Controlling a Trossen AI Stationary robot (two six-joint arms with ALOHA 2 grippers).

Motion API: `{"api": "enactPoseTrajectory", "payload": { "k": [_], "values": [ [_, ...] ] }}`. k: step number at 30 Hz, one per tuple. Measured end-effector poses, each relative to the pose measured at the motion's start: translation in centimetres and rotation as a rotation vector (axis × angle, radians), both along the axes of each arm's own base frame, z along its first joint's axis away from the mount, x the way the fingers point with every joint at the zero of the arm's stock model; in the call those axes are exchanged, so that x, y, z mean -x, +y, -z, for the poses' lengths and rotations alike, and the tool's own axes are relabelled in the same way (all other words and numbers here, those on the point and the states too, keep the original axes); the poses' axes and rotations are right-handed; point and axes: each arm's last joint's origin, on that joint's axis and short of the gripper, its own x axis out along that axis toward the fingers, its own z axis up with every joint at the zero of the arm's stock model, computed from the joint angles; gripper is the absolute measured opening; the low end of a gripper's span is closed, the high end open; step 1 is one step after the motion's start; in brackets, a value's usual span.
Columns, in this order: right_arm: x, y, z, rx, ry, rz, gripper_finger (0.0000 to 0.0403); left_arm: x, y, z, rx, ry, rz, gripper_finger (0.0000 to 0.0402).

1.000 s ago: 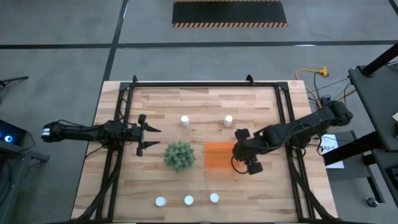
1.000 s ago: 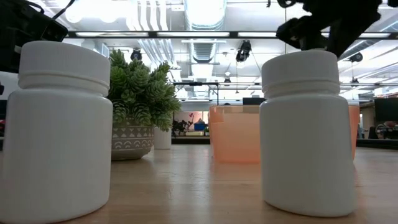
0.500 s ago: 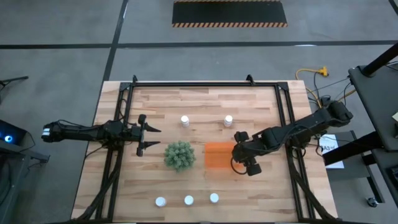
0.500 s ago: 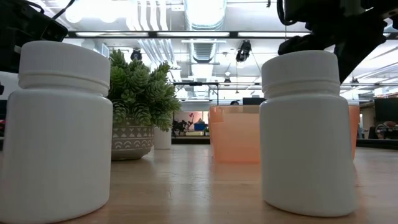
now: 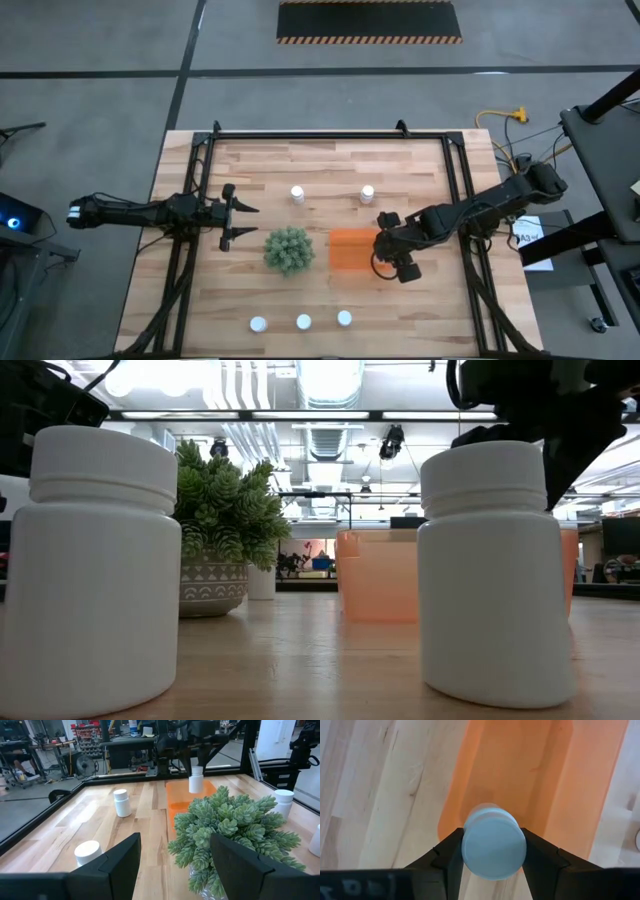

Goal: Pick and place pill bottles into a basket
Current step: Put the white pill bottle into the orange bin

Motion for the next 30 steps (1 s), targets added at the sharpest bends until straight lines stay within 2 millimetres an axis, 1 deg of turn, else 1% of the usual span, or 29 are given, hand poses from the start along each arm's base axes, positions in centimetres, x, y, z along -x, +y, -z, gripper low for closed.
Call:
{"api": "enactPoseTrajectory", "payload": {
  "k": [17, 30],
  "values": [
    [0.04, 0.06, 0.91, -0.022, -0.019, -0.027, 0.0155, 0.0, 0.0, 0.0, 0.0, 0.0, 0.0, 0.0221],
    [-0.09, 0.08, 0.98, -0.023, -0.038, -0.035, 0.0156, 0.0, 0.0, 0.0, 0.0, 0.0, 0.0, 0.0221]
  ]
}}
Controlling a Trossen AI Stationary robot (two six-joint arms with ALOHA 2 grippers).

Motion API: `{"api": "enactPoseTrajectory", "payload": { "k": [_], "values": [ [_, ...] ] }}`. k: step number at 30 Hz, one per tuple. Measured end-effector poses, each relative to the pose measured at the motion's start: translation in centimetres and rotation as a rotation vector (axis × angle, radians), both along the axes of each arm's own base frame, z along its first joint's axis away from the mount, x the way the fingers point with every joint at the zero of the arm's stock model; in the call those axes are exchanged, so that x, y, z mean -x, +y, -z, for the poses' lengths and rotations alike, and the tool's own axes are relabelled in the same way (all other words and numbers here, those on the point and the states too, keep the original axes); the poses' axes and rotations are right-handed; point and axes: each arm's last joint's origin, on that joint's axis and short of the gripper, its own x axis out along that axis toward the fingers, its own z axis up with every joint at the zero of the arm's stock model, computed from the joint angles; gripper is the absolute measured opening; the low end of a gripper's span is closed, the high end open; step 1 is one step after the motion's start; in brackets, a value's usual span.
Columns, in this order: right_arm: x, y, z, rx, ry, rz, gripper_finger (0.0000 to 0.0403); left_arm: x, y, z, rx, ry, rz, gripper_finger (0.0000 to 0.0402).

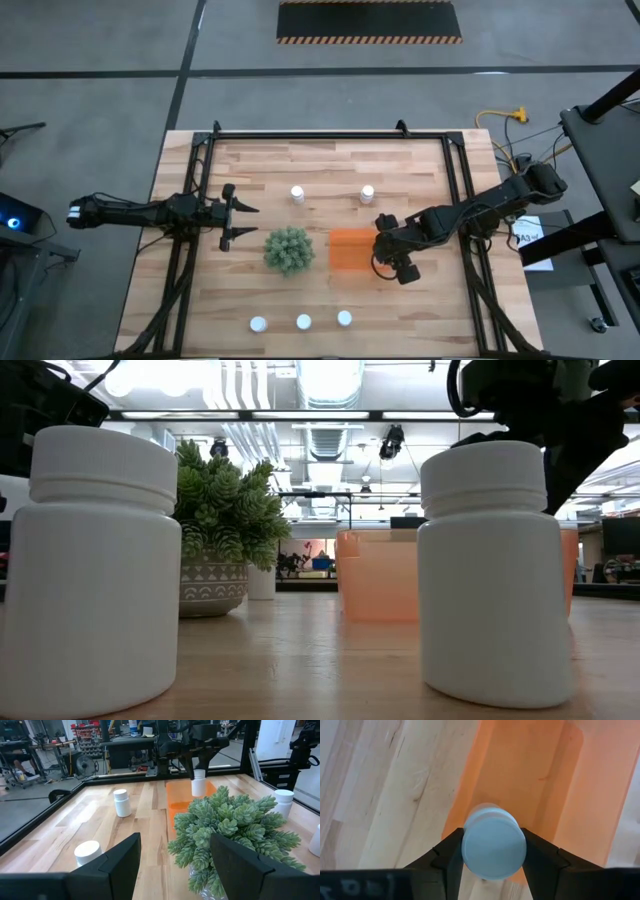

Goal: Pick and place pill bottles into a basket
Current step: Put the white pill bottle into the orange bin

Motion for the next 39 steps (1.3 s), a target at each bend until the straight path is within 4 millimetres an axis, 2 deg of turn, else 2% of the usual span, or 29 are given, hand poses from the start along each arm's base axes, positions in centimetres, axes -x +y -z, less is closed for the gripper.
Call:
{"api": "enactPoseTrajectory", "payload": {
  "k": [39],
  "values": [
    [0.02, 0.11, -0.01, -0.031, 0.009, 0.003, 0.0212, 0.0, 0.0, 0.0, 0.0, 0.0, 0.0, 0.0221]
  ]
}}
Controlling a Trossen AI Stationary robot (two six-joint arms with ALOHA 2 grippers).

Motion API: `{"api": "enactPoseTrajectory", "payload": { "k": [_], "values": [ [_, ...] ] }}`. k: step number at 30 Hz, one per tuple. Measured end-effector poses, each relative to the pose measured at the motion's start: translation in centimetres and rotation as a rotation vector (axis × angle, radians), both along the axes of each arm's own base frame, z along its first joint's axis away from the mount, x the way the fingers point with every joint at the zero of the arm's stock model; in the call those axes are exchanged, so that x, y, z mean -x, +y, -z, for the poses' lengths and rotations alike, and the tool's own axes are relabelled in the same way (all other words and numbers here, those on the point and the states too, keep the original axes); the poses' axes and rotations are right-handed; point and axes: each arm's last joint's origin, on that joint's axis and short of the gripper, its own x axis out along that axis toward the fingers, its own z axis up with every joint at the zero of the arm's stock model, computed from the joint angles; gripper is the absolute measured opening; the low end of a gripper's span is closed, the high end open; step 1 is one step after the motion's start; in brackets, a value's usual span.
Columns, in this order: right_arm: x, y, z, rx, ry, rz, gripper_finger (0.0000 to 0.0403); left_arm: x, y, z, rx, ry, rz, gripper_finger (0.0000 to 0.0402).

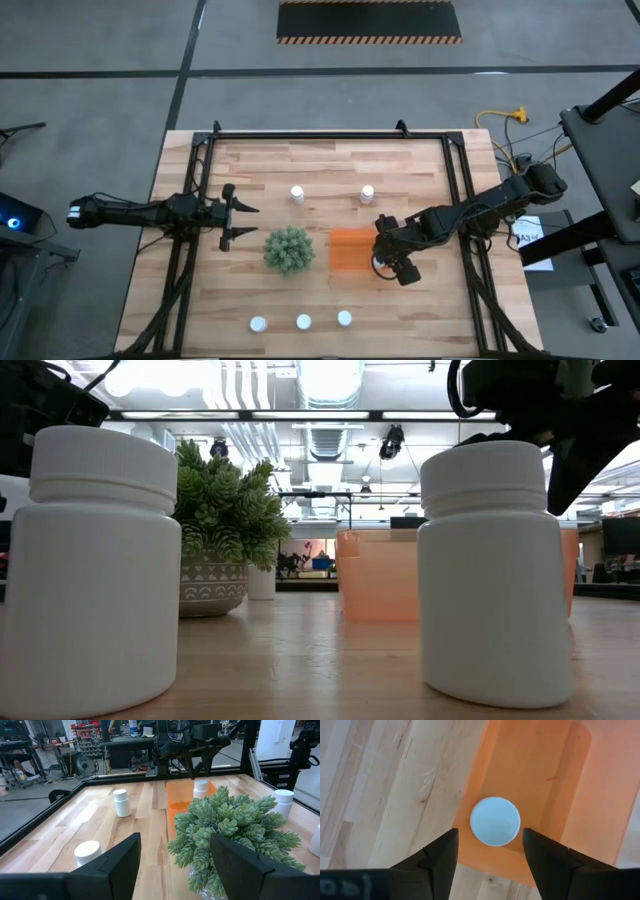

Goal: Pick and place pill bottles into a basket
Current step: Put the white pill bottle into the orange bin

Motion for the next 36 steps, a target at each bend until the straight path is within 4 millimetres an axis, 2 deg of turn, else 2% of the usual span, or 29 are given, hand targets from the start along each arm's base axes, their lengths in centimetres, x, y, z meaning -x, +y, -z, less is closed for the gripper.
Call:
{"api": "enactPoseTrajectory", "payload": {
  "k": [13, 25, 36],
  "values": [
    [0.0, 0.0, 0.0, 0.018, -0.009, -0.007, 0.0217, 0.0, 0.0, 0.0, 0.0, 0.0, 0.0, 0.0221],
    [-1.2, -1.0, -1.5, 0.031, -0.079, 0.038, 0.0217, 0.0, 0.0, 0.0, 0.0, 0.0, 0.0, 0.0221],
    [-2.7, 0.4, -2.8, -0.168, -0.244, -0.063, 0.0217, 0.0, 0.0, 0.0, 0.0, 0.0, 0.0, 0.0221]
  ]
}}
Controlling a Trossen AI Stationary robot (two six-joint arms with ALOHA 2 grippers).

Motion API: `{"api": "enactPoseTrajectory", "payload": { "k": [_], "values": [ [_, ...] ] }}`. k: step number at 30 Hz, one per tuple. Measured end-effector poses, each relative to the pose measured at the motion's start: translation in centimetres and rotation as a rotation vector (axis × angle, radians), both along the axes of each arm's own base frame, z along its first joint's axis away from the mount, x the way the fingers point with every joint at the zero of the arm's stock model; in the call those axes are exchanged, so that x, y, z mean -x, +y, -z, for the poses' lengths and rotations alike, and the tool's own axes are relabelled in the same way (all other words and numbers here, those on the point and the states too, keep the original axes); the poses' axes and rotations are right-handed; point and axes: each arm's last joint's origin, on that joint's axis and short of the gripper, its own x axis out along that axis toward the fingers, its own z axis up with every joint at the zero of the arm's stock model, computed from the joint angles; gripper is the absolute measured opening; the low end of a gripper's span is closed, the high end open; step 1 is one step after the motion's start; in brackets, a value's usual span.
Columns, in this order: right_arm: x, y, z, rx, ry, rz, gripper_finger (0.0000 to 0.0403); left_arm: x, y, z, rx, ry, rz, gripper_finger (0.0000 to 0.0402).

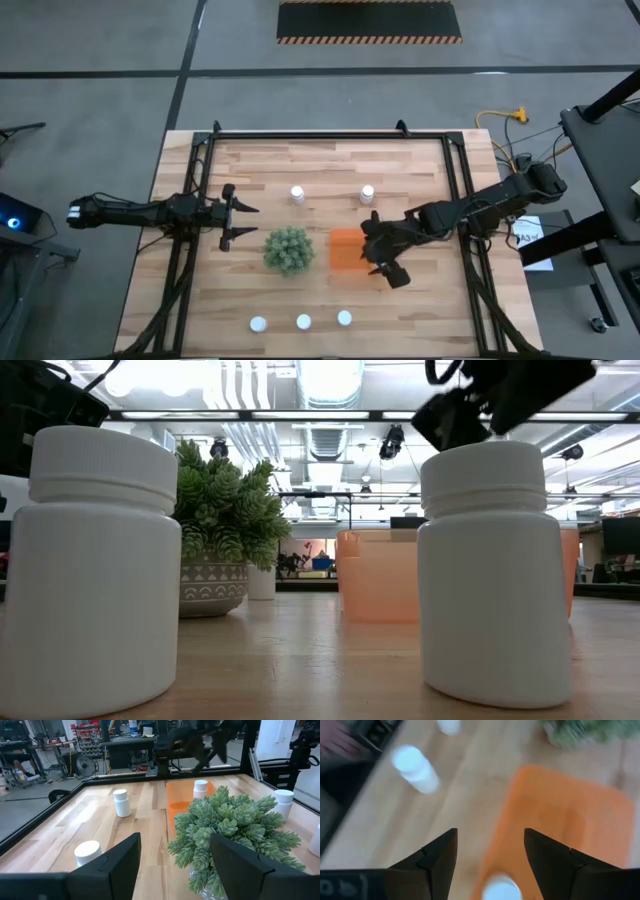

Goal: Pick and place pill bottles into a basket
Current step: Put the white pill bottle into the orange bin

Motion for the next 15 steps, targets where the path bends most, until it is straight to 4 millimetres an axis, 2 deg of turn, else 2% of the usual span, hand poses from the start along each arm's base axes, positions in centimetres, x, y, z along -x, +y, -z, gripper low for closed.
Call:
{"api": "enactPoseTrajectory", "payload": {
  "k": [9, 15],
  "values": [
    [-0.3, 2.8, -0.7, -0.013, -0.159, -0.143, 0.0217, 0.0, 0.0, 0.0, 0.0, 0.0, 0.0, 0.0221],
    [-1.5, 4.7, 0.5, -0.041, -0.211, -0.176, 0.0217, 0.0, 0.0, 0.0, 0.0, -0.001, 0.0, 0.0221]
  ]
}}
